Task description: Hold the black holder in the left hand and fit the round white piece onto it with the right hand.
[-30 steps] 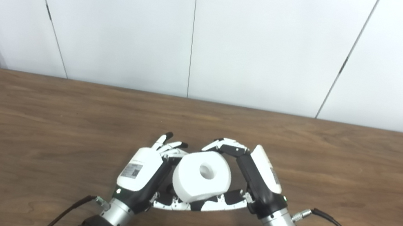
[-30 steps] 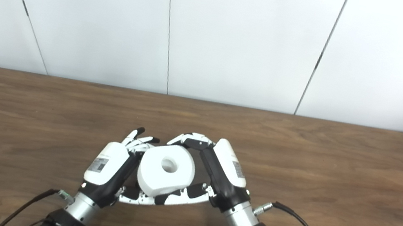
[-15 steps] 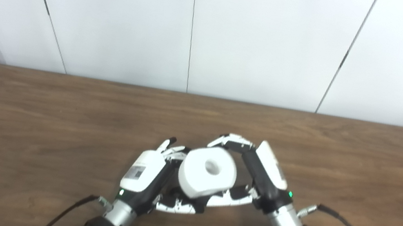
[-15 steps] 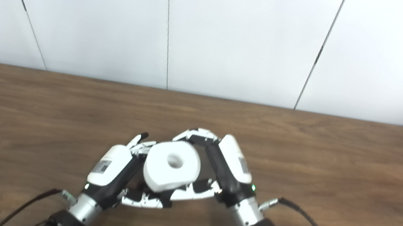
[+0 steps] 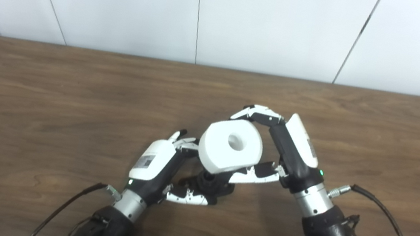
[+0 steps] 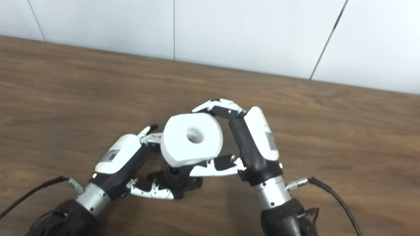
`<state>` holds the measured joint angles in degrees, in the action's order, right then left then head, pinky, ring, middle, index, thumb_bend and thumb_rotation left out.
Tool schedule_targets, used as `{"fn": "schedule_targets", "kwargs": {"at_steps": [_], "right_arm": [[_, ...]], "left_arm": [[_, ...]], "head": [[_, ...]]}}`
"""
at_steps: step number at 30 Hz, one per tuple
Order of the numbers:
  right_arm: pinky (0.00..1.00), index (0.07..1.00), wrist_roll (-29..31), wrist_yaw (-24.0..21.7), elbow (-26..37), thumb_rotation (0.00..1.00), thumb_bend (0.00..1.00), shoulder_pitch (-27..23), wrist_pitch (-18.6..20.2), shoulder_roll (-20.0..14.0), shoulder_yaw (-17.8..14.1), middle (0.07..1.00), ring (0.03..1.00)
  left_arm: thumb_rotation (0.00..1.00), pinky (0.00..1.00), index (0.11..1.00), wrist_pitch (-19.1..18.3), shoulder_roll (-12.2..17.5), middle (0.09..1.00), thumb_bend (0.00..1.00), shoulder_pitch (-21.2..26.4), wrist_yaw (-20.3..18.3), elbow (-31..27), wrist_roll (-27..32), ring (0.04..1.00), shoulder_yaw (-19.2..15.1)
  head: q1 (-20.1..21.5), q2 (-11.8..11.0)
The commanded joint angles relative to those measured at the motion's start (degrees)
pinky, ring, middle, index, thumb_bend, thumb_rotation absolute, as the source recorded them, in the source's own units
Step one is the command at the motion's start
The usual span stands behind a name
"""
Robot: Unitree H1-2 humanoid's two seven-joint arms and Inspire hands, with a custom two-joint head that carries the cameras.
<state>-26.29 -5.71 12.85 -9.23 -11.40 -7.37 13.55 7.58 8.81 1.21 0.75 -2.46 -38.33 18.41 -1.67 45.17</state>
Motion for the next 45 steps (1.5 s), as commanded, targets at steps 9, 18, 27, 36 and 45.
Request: {"fn": "schedule_targets", "kwargs": {"at_steps": [9,18,27,36,45], "right_arm": [[0.78,0.493,0.32,-0.62,3.9,0.0,0.53,-0.15,0.9,0.04,-0.89,0.48,0.576],[0.75,0.498,0.21,-0.76,3.99,0.0,0.53,0.36,1.05,-0.71,-1.51,0.475,0.571],[0.78,0.499,1.06,-0.75,1.9,0.0,0.53,1.12,-0.11,-1.2,-1.02,0.475,0.573],[0.77,0.511,1.9,-0.36,0.12,0.0,0.53,1.62,-1.57,-0.59,0.27,0.464,0.564],[0.78,0.505,1.63,-0.05,-1.24,0.0,0.53,2.14,-2.33,0.39,1.23,0.469,0.566]], "left_arm": [[0.05,1.0,0.482,-0.04,0.13,0.697,0.52,-6.76,-0.32,2.91,1.48,0.856,1.41],[0.05,1.0,0.482,-0.57,0.0,0.698,0.52,-6.75,-0.59,2.58,1.37,0.856,1.47],[0.05,1.0,0.482,-0.57,-0.65,0.7,0.52,-6.66,-0.16,2.66,1.22,0.86,1.8],[0.05,1.0,0.482,-0.61,-0.94,0.699,0.52,-6.41,0.32,3.14,0.75,0.859,1.99],[0.05,1.0,0.482,-0.72,-1.26,0.702,0.52,-6.45,0.49,3.41,0.89,0.861,2.05]], "head": [[0.25,1.02],[-0.07,0.65],[-0.64,0.5],[-1.07,-0.05],[-1.46,-0.37]]}}
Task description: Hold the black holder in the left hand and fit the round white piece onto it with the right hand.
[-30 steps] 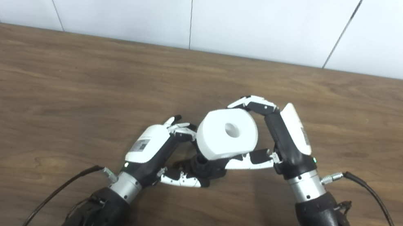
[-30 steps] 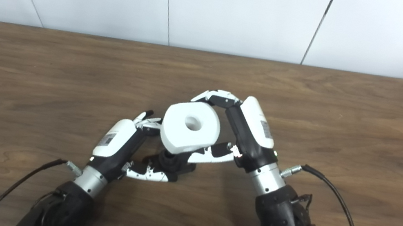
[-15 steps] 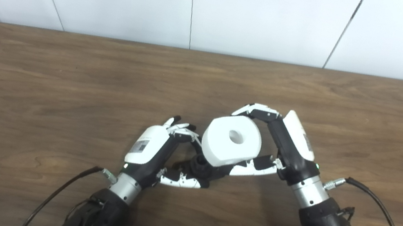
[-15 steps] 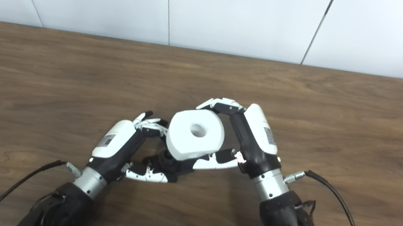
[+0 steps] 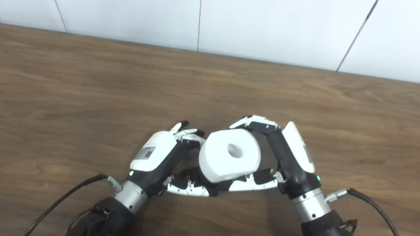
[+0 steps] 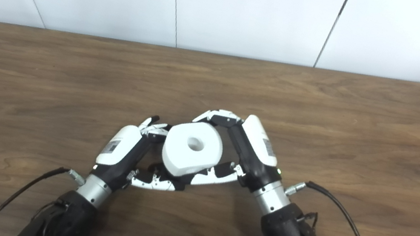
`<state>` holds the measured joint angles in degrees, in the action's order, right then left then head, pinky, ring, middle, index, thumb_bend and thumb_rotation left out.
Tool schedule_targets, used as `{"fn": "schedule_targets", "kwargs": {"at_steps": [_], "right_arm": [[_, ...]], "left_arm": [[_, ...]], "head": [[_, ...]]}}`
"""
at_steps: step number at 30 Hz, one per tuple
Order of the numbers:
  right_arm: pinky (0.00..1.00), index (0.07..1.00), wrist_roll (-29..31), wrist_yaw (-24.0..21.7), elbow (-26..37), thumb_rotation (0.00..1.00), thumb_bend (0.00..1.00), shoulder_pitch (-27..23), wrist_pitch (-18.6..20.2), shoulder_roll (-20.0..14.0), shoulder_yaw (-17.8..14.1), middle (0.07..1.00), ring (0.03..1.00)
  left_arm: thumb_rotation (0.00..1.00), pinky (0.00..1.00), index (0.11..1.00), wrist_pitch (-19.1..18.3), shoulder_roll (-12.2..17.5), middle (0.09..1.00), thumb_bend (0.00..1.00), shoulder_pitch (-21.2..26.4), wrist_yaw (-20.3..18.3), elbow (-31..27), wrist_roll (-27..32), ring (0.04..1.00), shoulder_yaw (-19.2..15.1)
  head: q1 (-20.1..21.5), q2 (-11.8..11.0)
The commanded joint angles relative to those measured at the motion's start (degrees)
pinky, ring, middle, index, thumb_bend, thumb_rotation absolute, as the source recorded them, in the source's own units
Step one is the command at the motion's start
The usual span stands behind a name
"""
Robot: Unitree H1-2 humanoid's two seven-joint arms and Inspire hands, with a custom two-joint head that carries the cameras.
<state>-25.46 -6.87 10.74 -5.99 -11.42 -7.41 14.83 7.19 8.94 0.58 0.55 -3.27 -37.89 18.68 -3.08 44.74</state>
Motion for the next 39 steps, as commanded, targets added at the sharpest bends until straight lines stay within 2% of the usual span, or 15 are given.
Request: {"fn": "schedule_targets", "kwargs": {"at_steps": [1,14,39], "right_arm": [[0.78,0.504,0.84,1.05,0.79,0.0,0.53,-1.06,-2.39,0.49,-0.03,0.469,0.568],[0.78,0.512,0.81,0.98,-1.57,0.0,0.53,-0.68,-4.36,0.3,0.39,0.464,0.564],[0.78,0.508,-1.27,0.98,-7.29,0.0,0.53,-3.17,-8.72,-1.5,0.85,0.466,0.558]], "left_arm": [[0.05,1.0,0.482,-0.58,-1.49,0.702,0.52,-5.82,0.61,4.09,0.43,0.862,1.77],[0.05,1.0,0.482,-0.33,-2.16,0.7,0.52,-5.64,1.74,4.8,-0.22,0.862,2.38],[0.06,1.0,0.482,0.1,-3.38,0.696,0.52,-6.29,3.4,4.94,-1.29,0.859,3.34]], "head": [[-0.16,-0.05],[-1.26,-0.69],[-1.93,-1.26]]}}
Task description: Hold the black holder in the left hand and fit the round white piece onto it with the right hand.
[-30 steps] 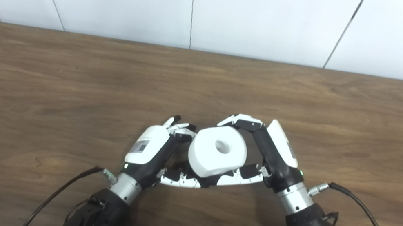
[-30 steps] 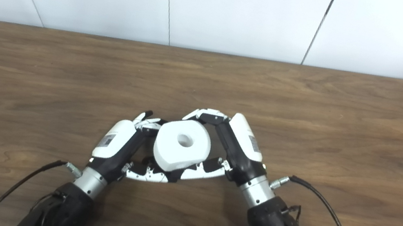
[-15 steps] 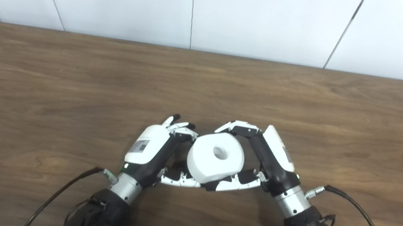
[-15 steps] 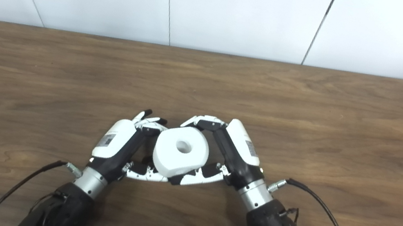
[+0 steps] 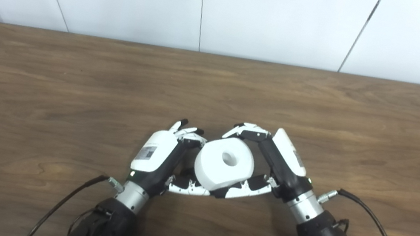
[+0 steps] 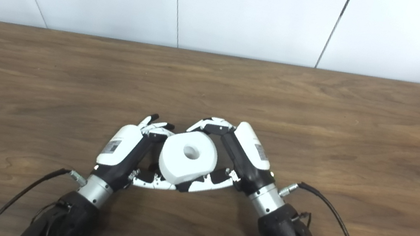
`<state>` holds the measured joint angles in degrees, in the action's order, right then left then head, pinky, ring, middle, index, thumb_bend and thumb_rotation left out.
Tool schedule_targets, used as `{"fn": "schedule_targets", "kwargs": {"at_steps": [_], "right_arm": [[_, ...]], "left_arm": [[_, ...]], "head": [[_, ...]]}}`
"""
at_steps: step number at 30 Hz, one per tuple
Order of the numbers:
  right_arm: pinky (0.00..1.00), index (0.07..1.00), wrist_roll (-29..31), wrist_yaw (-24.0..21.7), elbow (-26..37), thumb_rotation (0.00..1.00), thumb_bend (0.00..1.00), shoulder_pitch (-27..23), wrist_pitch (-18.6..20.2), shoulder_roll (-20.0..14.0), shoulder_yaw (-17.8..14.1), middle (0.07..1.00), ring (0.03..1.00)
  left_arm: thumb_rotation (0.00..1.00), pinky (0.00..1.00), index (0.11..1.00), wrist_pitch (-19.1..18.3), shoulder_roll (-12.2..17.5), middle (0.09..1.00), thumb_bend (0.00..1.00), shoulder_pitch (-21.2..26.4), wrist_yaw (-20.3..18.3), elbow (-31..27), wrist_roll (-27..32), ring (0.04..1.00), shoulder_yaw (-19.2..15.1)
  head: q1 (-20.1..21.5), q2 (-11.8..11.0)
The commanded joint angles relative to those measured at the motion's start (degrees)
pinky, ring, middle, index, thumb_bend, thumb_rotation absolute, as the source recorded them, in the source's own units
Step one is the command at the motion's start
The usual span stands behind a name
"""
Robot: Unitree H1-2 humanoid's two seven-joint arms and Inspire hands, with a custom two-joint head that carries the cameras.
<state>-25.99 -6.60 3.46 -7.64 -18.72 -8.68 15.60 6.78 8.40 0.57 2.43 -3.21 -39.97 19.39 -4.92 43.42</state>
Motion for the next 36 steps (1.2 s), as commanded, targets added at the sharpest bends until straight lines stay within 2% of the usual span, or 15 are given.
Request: {"fn": "schedule_targets", "kwargs": {"at_steps": [1,9,21,36], "right_arm": [[0.78,0.509,-1.08,0.78,-0.14,0.0,0.53,-1.66,-1.72,-0.32,0.17,0.465,0.557],[0.78,0.515,-4.94,1.73,-0.51,0.0,0.53,-2.85,-5.3,-1.7,1.06,0.462,0.55],[0.74,0.514,-8.26,1.49,0.08,0.0,0.53,-4.55,-6.7,-4.11,2.12,0.464,0.546],[0.72,0.507,-8.48,0.75,0.72,0.0,0.53,-5.63,-6.55,-5.77,1.81,0.47,0.544]], "left_arm": [[0.06,1.0,0.482,0.35,-2.88,0.697,0.52,-6.32,1.45,4.77,0.76,0.859,2.65],[0.06,1.0,0.482,0.59,-3.13,0.694,0.52,-6.32,1.91,5.07,0.58,0.857,2.78],[0.06,1.0,0.482,0.4,-3.64,0.695,0.52,-6.45,2.36,4.99,0.24,0.858,3.09],[0.06,1.0,0.481,0.62,-4.28,0.688,0.52,-6.46,3.26,5.57,-0.11,0.853,3.55]], "head": [[-0.12,0.06],[-0.27,-0.08],[-0.17,0.07],[-0.1,-0.23]]}}
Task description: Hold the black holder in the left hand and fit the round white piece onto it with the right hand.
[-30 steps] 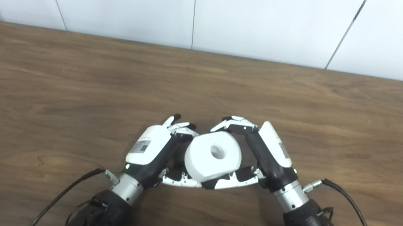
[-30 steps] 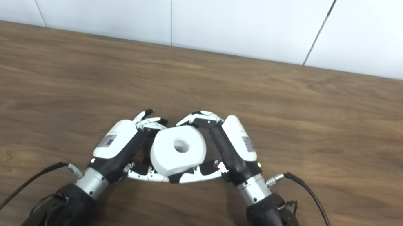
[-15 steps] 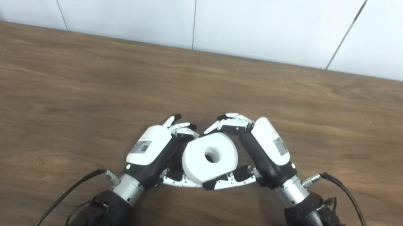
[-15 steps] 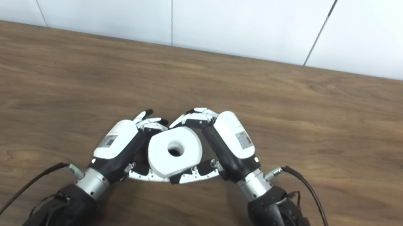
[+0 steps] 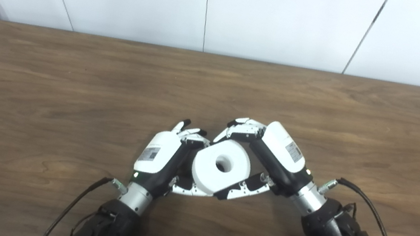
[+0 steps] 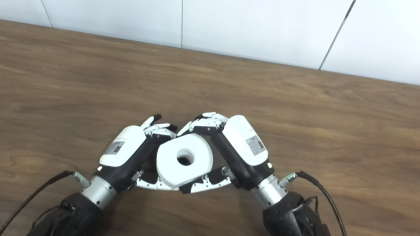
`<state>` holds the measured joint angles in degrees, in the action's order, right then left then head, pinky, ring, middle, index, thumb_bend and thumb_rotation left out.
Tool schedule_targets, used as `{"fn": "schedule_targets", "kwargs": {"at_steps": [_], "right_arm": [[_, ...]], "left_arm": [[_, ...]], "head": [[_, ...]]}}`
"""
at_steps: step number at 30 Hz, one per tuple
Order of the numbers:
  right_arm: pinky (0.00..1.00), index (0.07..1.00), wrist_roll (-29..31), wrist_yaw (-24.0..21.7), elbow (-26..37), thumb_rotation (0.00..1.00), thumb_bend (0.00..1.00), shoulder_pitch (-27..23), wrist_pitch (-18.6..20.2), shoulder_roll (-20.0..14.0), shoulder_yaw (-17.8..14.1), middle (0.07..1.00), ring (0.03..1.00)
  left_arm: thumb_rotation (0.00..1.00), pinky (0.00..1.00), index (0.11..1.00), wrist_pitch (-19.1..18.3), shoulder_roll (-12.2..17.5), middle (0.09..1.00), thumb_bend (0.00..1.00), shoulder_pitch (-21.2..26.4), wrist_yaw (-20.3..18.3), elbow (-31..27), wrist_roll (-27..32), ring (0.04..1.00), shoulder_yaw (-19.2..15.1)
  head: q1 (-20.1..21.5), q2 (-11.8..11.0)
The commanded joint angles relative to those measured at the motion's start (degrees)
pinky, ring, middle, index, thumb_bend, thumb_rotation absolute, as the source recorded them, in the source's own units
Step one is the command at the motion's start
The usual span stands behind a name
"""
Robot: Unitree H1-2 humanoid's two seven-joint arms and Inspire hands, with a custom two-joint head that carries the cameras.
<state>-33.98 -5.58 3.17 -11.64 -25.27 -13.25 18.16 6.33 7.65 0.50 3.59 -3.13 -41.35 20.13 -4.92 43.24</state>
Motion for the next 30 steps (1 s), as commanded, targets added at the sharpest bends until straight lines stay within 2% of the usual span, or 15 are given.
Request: {"fn": "schedule_targets", "kwargs": {"at_steps": [1,8,9,10,12,18,23,30], "right_arm": [[0.72,0.505,-0.45,-0.64,1.16,0.0,0.53,-1.73,0.3,-1.28,-0.73,0.473,0.549],[0.69,0.501,-1.22,-2.21,1.78,0.0,0.53,-1.92,1.38,-1.74,-0.64,0.487,0.593],[0.69,0.571,-1.22,-2.47,1.91,0.07,0.71,-1.89,1.59,-1.79,-0.61,0.552,0.605],[0.68,0.615,-1.01,-3.0,2.18,0.1,0.8,-1.86,2.04,-1.86,-0.55,0.592,0.615],[0.7,0.698,-0.56,-4.77,2.99,0.15,0.89,-1.79,3.89,-2.01,-0.39,0.669,0.658],[0.71,0.822,0.32,-8.26,4.99,0.2,0.94,-1.27,8.4,-2.2,-0.11,0.799,0.778],[0.7,0.839,0.45,-9.36,5.74,0.21,0.94,-1.14,9.77,-2.25,-0.06,0.84,0.811],[0.7,0.827,0.58,-9.07,5.53,0.21,0.94,-1.22,9.21,-2.17,-0.15,0.864,0.824]], "left_arm": [[0.06,1.0,0.481,1.01,-3.55,0.689,0.52,-6.39,2.13,5.52,1.19,0.854,2.84],[0.06,1.0,0.481,1.05,-3.62,0.689,0.52,-6.4,2.39,5.68,1.03,0.854,2.88],[0.06,1.0,0.481,1.04,-3.62,0.688,0.52,-6.43,2.39,5.67,1.04,0.855,2.88],[0.06,1.0,0.481,0.92,-3.63,0.688,0.52,-6.47,2.37,5.58,0.97,0.855,2.89],[0.06,1.0,0.481,0.9,-3.66,0.689,0.52,-6.51,2.43,5.54,1.0,0.854,2.87],[0.05,1.0,0.482,1.11,-3.63,0.691,0.52,-6.51,2.67,5.64,1.25,0.854,2.95],[0.06,1.0,0.481,1.17,-3.63,0.692,0.52,-6.47,2.7,5.74,1.35,0.854,2.94],[0.06,1.0,0.482,1.27,-3.48,0.692,0.52,-6.49,2.73,5.75,1.47,0.854,2.84]], "head": [[-0.13,-0.1],[-0.35,-0.3],[-0.4,-0.36],[-0.4,-0.36],[-0.32,-0.37],[-0.42,-0.5],[-0.42,-0.5],[-0.3,-0.4]]}}
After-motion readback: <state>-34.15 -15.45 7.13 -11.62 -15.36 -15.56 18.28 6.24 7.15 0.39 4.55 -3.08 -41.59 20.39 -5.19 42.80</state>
